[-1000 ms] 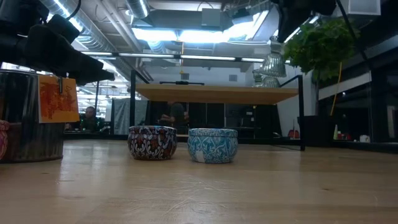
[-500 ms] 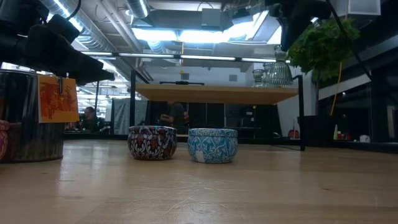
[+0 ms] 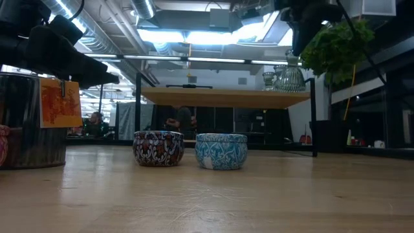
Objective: Pick & Place candle stick holders
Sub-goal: Put the transparent glass candle holder on the shelf aligned with the other transparent glass candle holder, then put the patterned blue scented candle on the shelf
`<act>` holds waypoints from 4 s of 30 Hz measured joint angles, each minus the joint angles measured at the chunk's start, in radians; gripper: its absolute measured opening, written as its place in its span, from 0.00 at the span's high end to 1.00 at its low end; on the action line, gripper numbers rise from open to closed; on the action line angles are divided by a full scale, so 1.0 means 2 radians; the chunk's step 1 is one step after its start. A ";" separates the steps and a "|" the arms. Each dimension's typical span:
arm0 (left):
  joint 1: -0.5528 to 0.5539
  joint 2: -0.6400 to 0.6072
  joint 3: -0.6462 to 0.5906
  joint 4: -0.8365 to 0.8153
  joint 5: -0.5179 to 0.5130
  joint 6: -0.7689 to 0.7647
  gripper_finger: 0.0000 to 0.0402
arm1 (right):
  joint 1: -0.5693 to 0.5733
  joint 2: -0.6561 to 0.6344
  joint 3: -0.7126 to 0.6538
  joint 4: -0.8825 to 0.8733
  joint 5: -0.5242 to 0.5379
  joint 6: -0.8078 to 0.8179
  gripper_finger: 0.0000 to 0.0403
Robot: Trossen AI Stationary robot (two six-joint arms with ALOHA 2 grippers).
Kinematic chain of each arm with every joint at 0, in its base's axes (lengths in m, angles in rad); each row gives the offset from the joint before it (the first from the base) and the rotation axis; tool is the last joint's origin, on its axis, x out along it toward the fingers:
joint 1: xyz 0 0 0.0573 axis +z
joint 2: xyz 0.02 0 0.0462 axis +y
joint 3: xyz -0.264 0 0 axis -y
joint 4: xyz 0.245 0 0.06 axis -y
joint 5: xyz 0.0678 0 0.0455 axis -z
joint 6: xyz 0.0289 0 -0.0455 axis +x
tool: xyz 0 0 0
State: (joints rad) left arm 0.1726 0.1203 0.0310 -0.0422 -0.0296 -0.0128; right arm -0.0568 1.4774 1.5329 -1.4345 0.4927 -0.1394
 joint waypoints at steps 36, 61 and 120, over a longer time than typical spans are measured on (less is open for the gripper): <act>0.000 0.000 0.000 0.000 0.000 0.000 0.10 | -0.017 0.019 0.000 0.016 -0.002 0.010 0.85; 0.000 0.000 0.000 0.000 0.000 0.000 0.10 | -0.016 0.019 -0.001 0.014 0.014 0.066 0.65; 0.000 0.000 0.000 0.000 0.000 0.000 0.10 | 0.209 0.020 -0.222 0.592 -0.173 0.206 0.64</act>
State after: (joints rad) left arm 0.1729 0.1200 0.0310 -0.0422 -0.0296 -0.0128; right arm 0.3618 1.5172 1.0887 -0.2512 0.1459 0.2729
